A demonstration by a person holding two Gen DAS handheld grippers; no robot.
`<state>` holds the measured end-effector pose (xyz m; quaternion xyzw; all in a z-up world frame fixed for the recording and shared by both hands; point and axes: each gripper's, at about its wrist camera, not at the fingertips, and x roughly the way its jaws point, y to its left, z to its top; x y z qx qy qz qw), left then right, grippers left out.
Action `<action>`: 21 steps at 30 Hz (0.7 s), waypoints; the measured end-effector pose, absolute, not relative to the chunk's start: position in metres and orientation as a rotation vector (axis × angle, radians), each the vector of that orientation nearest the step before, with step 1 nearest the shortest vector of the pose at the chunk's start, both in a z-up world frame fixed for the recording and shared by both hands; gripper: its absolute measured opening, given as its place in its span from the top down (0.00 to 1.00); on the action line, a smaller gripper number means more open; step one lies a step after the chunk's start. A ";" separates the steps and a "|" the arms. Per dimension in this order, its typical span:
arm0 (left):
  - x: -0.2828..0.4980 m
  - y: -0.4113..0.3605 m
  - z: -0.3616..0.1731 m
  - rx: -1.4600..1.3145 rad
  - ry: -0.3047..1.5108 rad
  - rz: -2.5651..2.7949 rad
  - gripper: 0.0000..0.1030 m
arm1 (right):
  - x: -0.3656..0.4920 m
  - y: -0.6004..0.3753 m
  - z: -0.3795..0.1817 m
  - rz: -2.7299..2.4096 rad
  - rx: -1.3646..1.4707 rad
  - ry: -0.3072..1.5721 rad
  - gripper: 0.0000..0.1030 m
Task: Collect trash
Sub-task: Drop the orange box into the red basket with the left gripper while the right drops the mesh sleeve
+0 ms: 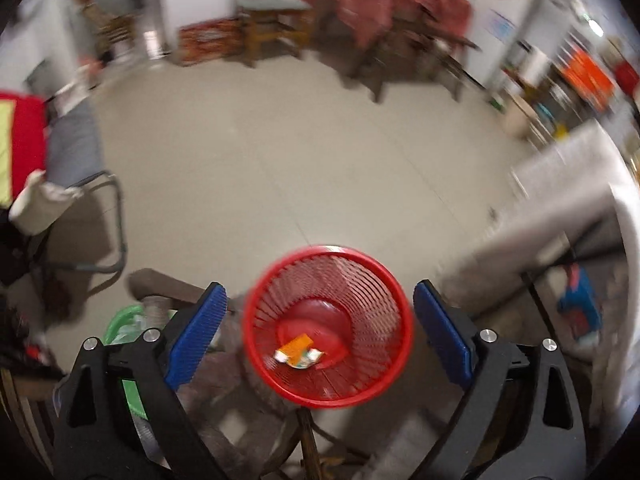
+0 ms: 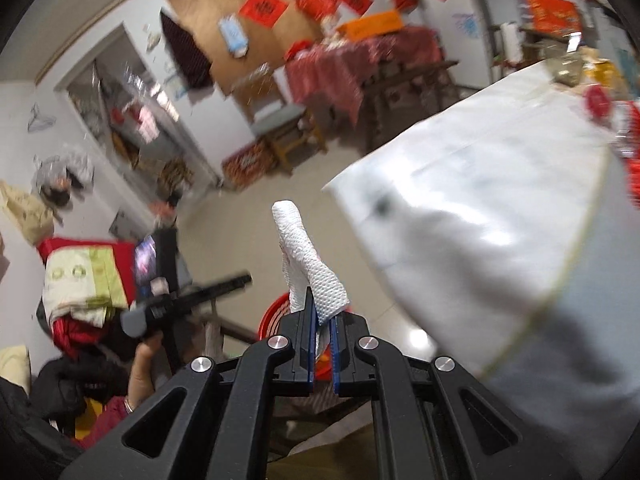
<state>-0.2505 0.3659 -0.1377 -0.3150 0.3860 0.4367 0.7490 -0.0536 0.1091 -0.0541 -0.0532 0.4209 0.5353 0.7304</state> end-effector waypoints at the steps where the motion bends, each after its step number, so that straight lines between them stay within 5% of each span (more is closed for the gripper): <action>1: -0.256 0.371 -0.134 -0.698 0.826 0.979 0.09 | -0.060 0.124 -0.061 1.198 -0.150 0.948 0.93; 11: -0.274 0.393 -0.128 -0.773 0.771 1.081 0.08 | -0.103 0.248 -0.162 1.266 -0.443 1.160 0.91; 12: -0.273 0.395 -0.131 -0.785 0.773 1.077 0.08 | -0.105 0.257 -0.171 1.264 -0.462 1.171 0.87; 14: -0.273 0.396 -0.132 -0.802 0.775 1.071 0.08 | -0.108 0.265 -0.182 1.241 -0.479 1.178 0.59; 21: -0.276 0.395 -0.133 -0.818 0.759 1.054 0.08 | -0.115 0.254 -0.160 1.248 -0.444 1.106 0.57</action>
